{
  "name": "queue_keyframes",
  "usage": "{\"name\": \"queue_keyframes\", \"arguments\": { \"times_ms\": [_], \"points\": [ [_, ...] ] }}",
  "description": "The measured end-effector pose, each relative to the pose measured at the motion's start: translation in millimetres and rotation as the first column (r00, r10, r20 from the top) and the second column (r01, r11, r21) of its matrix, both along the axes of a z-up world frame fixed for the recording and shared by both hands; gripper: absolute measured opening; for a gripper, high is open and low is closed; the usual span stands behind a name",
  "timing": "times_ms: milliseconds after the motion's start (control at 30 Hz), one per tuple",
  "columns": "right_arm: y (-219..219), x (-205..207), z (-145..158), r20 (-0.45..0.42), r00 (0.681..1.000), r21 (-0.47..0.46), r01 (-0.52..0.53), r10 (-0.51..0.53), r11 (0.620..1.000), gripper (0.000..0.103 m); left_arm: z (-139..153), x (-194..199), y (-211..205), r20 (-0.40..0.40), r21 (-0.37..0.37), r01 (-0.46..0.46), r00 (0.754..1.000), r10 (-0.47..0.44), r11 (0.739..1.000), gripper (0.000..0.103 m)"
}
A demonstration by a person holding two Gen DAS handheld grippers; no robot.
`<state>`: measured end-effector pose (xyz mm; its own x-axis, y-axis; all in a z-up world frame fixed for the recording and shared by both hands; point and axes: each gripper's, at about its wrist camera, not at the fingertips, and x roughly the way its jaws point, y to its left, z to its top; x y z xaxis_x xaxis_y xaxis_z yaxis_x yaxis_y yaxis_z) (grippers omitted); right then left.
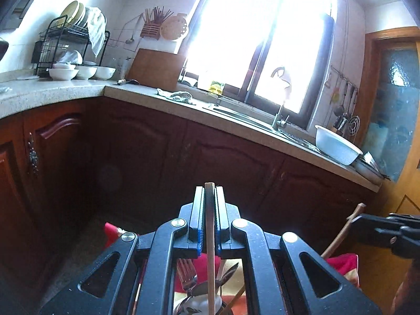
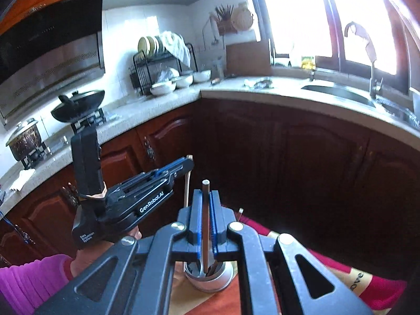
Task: Organize utensils
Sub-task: 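Carry both chopsticks to the canister and lower them into it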
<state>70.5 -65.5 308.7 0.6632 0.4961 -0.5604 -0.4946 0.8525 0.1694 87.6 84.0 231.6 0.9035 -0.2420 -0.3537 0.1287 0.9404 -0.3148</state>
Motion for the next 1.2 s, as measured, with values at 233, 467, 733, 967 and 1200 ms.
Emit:
{"name": "queue_keyframes", "arguments": {
  "times_ms": [233,467,733,967,1200],
  "points": [
    [-0.1,12.8,-48.0,-0.086,0.996,-0.011,0.018,-0.019,1.0,0.005,-30.4,-8.5,-2.1,0.018,0.045,-0.026,1.0,0.025,0.999,0.033],
    [-0.3,22.6,-61.7,-0.109,0.993,0.016,0.044,-0.042,0.999,0.005,-34.8,-1.6,8.6,0.011,-0.017,-0.022,1.0,0.023,1.0,0.033],
    [3.6,23.7,-58.5,-0.101,0.994,0.003,0.039,-0.038,0.999,0.005,-9.2,-6.9,8.9,0.124,-0.016,-0.048,0.991,0.05,0.999,0.033],
    [0.7,26.8,-62.2,-0.108,0.993,0.005,0.044,-0.043,0.999,0.005,-32.0,-7.9,-6.6,0.144,0.037,-0.063,0.988,0.057,0.997,0.04],
    [-7.1,38.6,-72.5,-0.138,0.988,0.018,0.073,-0.07,0.997,0.005,-53.3,-15.5,-9.9,0.091,0.065,-0.029,0.996,0.023,0.997,0.041]
  ]
}}
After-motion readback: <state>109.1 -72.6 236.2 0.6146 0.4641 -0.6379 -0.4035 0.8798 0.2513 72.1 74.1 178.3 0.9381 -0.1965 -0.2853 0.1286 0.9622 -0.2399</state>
